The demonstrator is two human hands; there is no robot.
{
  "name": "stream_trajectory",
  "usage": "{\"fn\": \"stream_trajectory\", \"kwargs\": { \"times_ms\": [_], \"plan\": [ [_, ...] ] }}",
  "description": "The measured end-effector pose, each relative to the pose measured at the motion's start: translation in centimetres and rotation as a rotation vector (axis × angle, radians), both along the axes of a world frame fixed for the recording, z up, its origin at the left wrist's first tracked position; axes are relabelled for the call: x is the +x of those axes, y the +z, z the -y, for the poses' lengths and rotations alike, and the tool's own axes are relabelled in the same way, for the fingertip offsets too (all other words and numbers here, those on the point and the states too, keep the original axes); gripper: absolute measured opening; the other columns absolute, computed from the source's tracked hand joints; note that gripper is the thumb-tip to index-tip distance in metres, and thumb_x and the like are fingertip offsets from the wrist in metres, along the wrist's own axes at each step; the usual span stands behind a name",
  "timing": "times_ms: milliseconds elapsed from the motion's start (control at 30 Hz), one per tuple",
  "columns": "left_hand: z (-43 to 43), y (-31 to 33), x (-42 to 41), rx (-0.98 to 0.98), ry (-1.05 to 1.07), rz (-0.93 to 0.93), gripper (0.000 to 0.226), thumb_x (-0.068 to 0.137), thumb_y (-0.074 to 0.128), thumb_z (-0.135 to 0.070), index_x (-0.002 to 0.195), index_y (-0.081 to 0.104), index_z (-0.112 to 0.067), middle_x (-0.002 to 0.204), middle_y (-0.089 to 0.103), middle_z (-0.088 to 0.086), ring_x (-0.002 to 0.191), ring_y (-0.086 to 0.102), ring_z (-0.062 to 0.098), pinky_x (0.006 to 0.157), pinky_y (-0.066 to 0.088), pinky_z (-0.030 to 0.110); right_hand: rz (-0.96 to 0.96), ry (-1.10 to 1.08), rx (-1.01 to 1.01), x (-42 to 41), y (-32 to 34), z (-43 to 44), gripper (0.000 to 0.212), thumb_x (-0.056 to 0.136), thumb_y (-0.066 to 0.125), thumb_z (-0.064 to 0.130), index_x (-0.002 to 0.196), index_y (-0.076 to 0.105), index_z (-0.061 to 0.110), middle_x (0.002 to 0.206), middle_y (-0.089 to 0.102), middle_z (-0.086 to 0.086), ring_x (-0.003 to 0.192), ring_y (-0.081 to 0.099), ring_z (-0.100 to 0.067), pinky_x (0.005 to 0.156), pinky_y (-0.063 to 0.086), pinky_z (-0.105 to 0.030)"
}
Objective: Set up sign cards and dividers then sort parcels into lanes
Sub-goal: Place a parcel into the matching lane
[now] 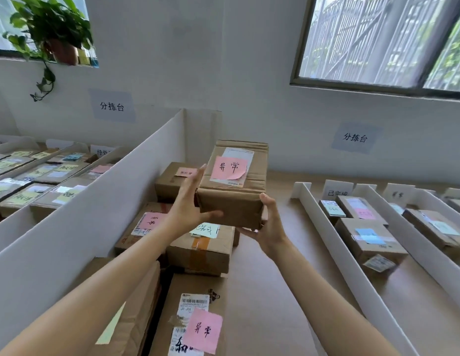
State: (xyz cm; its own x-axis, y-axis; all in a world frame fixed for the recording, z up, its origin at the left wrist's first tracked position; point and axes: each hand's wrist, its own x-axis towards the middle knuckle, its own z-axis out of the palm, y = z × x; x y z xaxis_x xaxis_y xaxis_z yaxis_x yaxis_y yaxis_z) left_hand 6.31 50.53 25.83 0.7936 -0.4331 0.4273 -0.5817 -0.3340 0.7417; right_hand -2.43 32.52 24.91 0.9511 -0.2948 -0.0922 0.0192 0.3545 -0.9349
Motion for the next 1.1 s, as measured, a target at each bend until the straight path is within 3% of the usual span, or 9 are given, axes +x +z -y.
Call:
{"fn": "stream_trajectory", "kwargs": {
  "times_ms": [100,233,367,500,633,767,867,967,1100],
  "plan": [
    [1.0,0.1,-0.7,0.001,-0.172,-0.083,0.105,0.068,0.082,-0.023,0.136,0.012,-0.061,0.154,0.024,-0.003,0.137,0.030,0.021,0.104,0.039,0.035,-0.032,0.003,-0.007,-2.2,-0.2,0.9,0.047,0.073,0.053,0.058,0.113,0.057,0.033,0.121,0.059,-0.006,0.115,0.056,-0.025,0.095,0.050,-0.053],
    [3.6,-0.1,-1.9,0.009,-0.173,-0.057,0.095,0.070,0.081,-0.022,0.138,0.021,-0.050,0.149,0.035,0.002,0.132,0.039,0.025,0.102,0.042,0.040,-0.110,-0.054,-0.091,-4.7,-0.6,3.4,0.057,0.060,0.056,0.067,0.111,0.056,0.041,0.124,0.056,-0.003,0.113,0.056,-0.023,0.095,0.049,-0.053],
    [6.5,-0.3,-3.8,0.020,-0.172,-0.032,0.092,0.068,0.083,-0.024,0.141,0.029,-0.041,0.142,0.044,0.002,0.116,0.047,0.012,0.096,0.044,0.028,-0.133,-0.113,-0.289,-7.0,-0.1,5.9,0.015,0.091,0.041,0.060,0.096,0.051,0.050,0.116,0.056,0.009,0.109,0.053,-0.013,0.101,0.041,-0.045],
    [10.4,-0.6,-6.1,0.039,-0.175,-0.004,0.090,0.067,0.084,-0.023,0.142,0.036,-0.033,0.131,0.048,-0.005,0.109,0.049,0.009,0.085,0.041,0.008,-0.050,-0.207,-0.443,-9.3,-0.4,9.8,0.023,0.102,0.035,0.043,0.109,0.056,0.050,0.110,0.057,0.029,0.116,0.054,-0.009,0.106,0.040,-0.036],
    [15.6,-1.2,-9.0,0.034,-0.170,0.027,0.088,0.065,0.086,-0.021,0.141,0.042,-0.026,0.121,0.052,-0.006,0.103,0.052,0.012,0.083,0.037,0.001,-0.023,-0.241,-0.544,-12.8,-0.8,14.6,0.041,0.103,0.032,0.040,0.144,0.032,0.043,0.136,0.039,0.017,0.129,0.038,-0.012,0.113,0.035,-0.045],
    [21.8,-1.8,-12.7,-0.004,-0.265,0.030,0.087,0.065,0.086,-0.021,0.140,0.041,-0.023,0.124,0.051,-0.007,0.106,0.054,0.013,0.089,0.041,0.006,-0.008,-0.302,-0.595,-17.3,-0.6,19.9,0.042,0.100,0.036,0.045,0.142,0.037,0.044,0.149,0.031,0.007,0.138,0.031,-0.018,0.114,0.032,-0.048],
    [26.9,-2.1,-16.5,-0.041,-0.305,0.023,0.089,0.062,0.088,-0.023,0.138,0.042,-0.018,0.121,0.053,-0.004,0.101,0.054,0.009,0.082,0.036,-0.004,-0.004,-0.310,-0.638,-21.7,-0.2,24.3,0.050,0.097,0.051,0.034,0.145,0.036,0.032,0.143,0.040,0.004,0.129,0.044,-0.018,0.105,0.045,-0.033],
    [32.0,-2.8,-20.1,-0.071,-0.348,0.030,0.089,0.058,0.080,-0.040,0.137,0.042,-0.025,0.119,0.055,-0.004,0.099,0.055,0.005,0.088,0.043,0.008,0.052,-0.321,-0.658,-26.6,-0.2,28.8,0.062,0.090,0.065,0.013,0.143,0.038,0.028,0.128,0.050,0.009,0.112,0.055,-0.008,0.091,0.051,-0.018],
    [37.6,-3.6,-23.8,-0.075,-0.413,-0.015,0.086,0.058,0.079,-0.043,0.133,0.037,-0.051,0.121,0.057,-0.005,0.102,0.059,0.014,0.091,0.052,0.038,0.053,-0.419,-0.677,-31.5,-0.9,33.8,0.064,0.086,0.068,0.003,0.139,0.043,0.028,0.125,0.055,0.014,0.114,0.059,-0.010,0.098,0.050,-0.028]
  ]
}}
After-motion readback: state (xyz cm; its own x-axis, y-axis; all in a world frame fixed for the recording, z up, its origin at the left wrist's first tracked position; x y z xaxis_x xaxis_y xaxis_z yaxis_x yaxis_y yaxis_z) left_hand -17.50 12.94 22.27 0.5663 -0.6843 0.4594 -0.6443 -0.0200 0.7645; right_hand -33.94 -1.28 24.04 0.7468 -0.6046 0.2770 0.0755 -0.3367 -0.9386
